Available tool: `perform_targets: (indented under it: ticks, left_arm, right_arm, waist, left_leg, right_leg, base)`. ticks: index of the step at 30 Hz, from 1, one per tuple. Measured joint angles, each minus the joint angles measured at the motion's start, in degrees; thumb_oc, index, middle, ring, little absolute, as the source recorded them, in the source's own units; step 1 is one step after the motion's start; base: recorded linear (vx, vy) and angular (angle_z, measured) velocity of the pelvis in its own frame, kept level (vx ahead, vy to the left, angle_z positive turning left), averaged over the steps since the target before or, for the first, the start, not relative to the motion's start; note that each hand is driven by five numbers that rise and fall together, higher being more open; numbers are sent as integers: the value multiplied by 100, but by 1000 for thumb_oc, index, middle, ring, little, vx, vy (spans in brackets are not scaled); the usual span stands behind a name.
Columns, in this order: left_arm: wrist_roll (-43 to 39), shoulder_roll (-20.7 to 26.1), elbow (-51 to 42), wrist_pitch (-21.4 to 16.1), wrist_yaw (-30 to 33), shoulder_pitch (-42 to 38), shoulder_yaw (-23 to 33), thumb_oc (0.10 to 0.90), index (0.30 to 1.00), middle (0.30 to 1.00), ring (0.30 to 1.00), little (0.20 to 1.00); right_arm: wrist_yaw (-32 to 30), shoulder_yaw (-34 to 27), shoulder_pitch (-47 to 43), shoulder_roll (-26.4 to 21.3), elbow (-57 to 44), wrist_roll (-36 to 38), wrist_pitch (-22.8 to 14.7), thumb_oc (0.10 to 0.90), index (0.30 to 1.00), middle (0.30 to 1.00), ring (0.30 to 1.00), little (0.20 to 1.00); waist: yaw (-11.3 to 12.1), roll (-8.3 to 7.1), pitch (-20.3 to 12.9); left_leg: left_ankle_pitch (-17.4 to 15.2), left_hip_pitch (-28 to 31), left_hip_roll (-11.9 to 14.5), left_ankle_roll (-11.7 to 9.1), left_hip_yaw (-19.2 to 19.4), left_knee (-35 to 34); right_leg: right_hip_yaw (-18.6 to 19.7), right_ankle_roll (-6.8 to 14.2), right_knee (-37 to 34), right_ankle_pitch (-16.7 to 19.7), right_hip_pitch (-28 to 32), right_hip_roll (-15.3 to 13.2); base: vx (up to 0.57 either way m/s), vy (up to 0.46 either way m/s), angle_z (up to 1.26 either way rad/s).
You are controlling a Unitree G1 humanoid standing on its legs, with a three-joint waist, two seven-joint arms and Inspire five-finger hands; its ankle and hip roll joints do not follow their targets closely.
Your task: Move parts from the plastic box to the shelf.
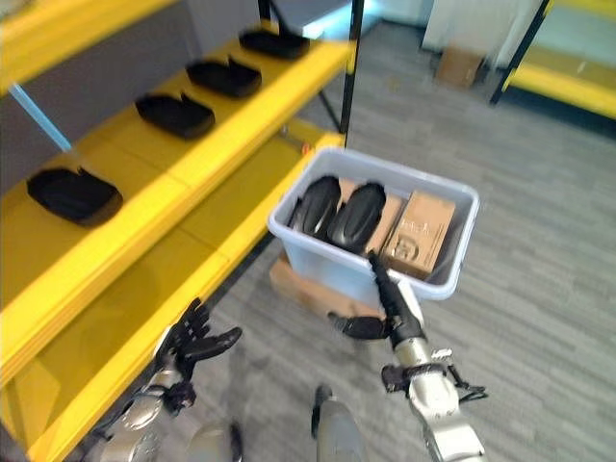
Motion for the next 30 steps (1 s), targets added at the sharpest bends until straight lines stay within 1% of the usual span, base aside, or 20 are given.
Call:
perform_targets:
  ticks: [1,2,3,4,5,6,7,8,9,11,12,13,14,16,17,18,21,25,28,30]
  left_arm:
    - [-1,-30,217,1,39,-158,9,900,1000,1000,1000,1000]
    - [1,-90,240,8,66,-217,36,900,1000,1000,1000,1000]
    - [1,-148,158,0,66,-171,92,900,1000,1000,1000,1000]
    - [-9,-124,240,-30,77,-191,142,900,1000,1000,1000,1000]
    - [-7,-116,299,6,112,-274,141,900,1000,1000,1000,1000]
    - [-6,-127,223,-20,99,-202,174,900,1000,1000,1000,1000]
    - [-7,-139,209,-13,95,-124,234,900,1000,1000,1000,1000]
    - [-5,-140,198,-8,82,-81,283,900,1000,1000,1000,1000]
    - [-4,-135,191,-5,81,-39,350,900,1000,1000,1000,1000]
    - [-6,-122,168,-6,80,-141,408,900,1000,1000,1000,1000]
    - [-8,-120,131,-20,73,-200,498,900,1000,1000,1000,1000]
    - [-13,-120,126,-20,75,-181,545,900,1000,1000,1000,1000]
    - [-16,-106,125,-32,77,-83,595,900,1000,1000,1000,1000]
    - [-47,-105,125,-40,76,-53,582,900,1000,1000,1000,1000]
    - [-68,-104,114,-92,74,-27,580,900,1000,1000,1000,1000]
    - [-175,-103,113,-110,74,-42,581,900,1000,1000,1000,1000]
    - [-177,-102,113,-110,75,46,581,900,1000,1000,1000,1000]
    - [-176,-100,113,-105,72,252,575,900,1000,1000,1000,1000]
    - [-176,-100,113,-95,64,347,569,900,1000,1000,1000,1000]
    - [-175,-100,111,-96,58,341,570,900,1000,1000,1000,1000]
  right_arm:
    - [-53,226,-288,114,204,0,-13,900,1000,1000,1000,1000]
    - [-33,285,-414,112,235,0,2,900,1000,1000,1000,1000]
    - [14,301,-449,84,212,-2,-13,900,1000,1000,1000,1000]
    - [12,252,-376,209,249,0,-50,900,1000,1000,1000,1000]
    - [-29,244,-257,242,207,7,-45,900,1000,1000,1000,1000]
    - [36,196,-116,221,14,43,-48,900,1000,1000,1000,1000]
    - [74,218,-85,217,-71,50,-70,900,1000,1000,1000,1000]
    - [114,218,-41,212,-156,51,-72,900,1000,1000,1000,1000]
    - [140,245,11,180,-248,51,-72,900,1000,1000,1000,1000]
    - [154,212,138,153,-343,51,-80,900,1000,1000,1000,1000]
    - [215,215,164,174,-347,50,-77,900,1000,1000,1000,1000]
    - [273,224,186,187,-354,50,-76,900,1000,1000,1000,1000]
    - [325,252,222,201,-360,51,-76,900,1000,1000,1000,1000]
    - [327,241,302,184,-411,50,-76,900,1000,1000,1000,1000]
    - [334,255,323,189,-412,50,-76,900,1000,1000,1000,1000]
    - [373,271,337,196,-412,49,-73,900,1000,1000,1000,1000]
    - [441,271,345,199,-413,48,-72,900,1000,1000,1000,1000]
    - [461,271,396,212,-412,47,-69,900,1000,1000,1000,1000]
    - [508,271,395,211,-412,47,-67,900,1000,1000,1000,1000]
    - [511,270,393,208,-413,47,-67,900,1000,1000,1000,1000]
  waist:
    - [128,-78,129]
    - [343,50,233]
    - [461,205,331]
    - [434,89,482]
    - [443,27,490]
    - [446,-13,458]
    - [443,37,463]
    - [399,27,459]
    - [381,35,456]
    - [209,51,446]
    - [207,58,433]
    - [229,66,370]
    - [239,80,165]
    - [188,105,53]
    - [182,96,14]
    - [149,84,-71]
    - [127,21,-222]
    - [119,-98,-479]
    - [118,-117,-638]
    - [119,-117,-661]
  left_leg:
    - [135,83,-197,-31,-531,-907]
    - [193,232,86,-63,-713,-1389]
    - [226,389,466,-156,-933,-1521]
    - [772,620,585,-609,-1084,-1432]
    - [852,617,565,-517,-1146,-1377]
    - [869,649,576,-439,-1056,-1370]
    - [884,654,576,-386,-981,-1396]
    - [884,693,560,-382,-837,-1358]
    - [876,734,516,-396,-758,-1349]
    - [845,729,424,-407,-712,-1306]
    - [818,853,372,-364,-528,-1307]
    - [750,920,348,-327,-355,-1295]
    - [671,924,286,-273,-163,-1272]
    - [629,980,199,-200,-37,-1282]
    - [623,1050,153,-214,27,-1266]
    - [592,1069,105,-168,39,-1277]
    - [580,1161,41,-145,67,-1400]
    - [584,1301,44,-142,136,-1581]
    - [583,1317,38,-138,185,-1644]
    - [582,1321,35,-129,211,-1651]
  right_leg:
    - [309,126,-645,46,132,205]
    - [195,-29,-405,-59,113,470]
    - [-229,-250,755,-332,47,548]
    - [67,-22,1098,-1086,550,527]
    - [191,-81,1040,-1051,572,543]
    - [461,-43,854,-904,466,613]
    - [534,26,704,-778,474,634]
    - [619,70,593,-685,469,599]
    - [656,202,524,-600,485,523]
    - [710,248,379,-598,557,401]
    - [861,300,187,-551,667,330]
    - [921,336,81,-516,697,257]
    - [939,443,-92,-415,733,105]
    - [999,561,-239,-328,839,-16]
    - [1031,667,-325,-267,935,-79]
    - [1046,709,-458,-236,1009,-131]
    - [1057,770,-640,-198,1128,-201]
    - [1080,773,-885,-169,1240,-215]
    - [1120,785,-993,-111,1256,-222]
    - [1146,810,-1031,-80,1276,-233]
  base:
    - [306,136,-154]
    - [203,99,-184]
    - [181,95,-132]
    - [160,160,-76]
    - [200,227,-73]
    - [160,218,-87]
    - [88,111,-117]
    - [107,117,-103]
    - [120,140,-76]
    - [217,240,-24]
    - [219,251,-39]
    - [230,265,-77]
    - [127,148,-62]
    - [108,113,-25]
    - [146,147,-6]
    - [141,132,-7]
    - [106,87,-1]
    - [81,76,-7]
    - [56,81,-10]
    - [61,113,-6]
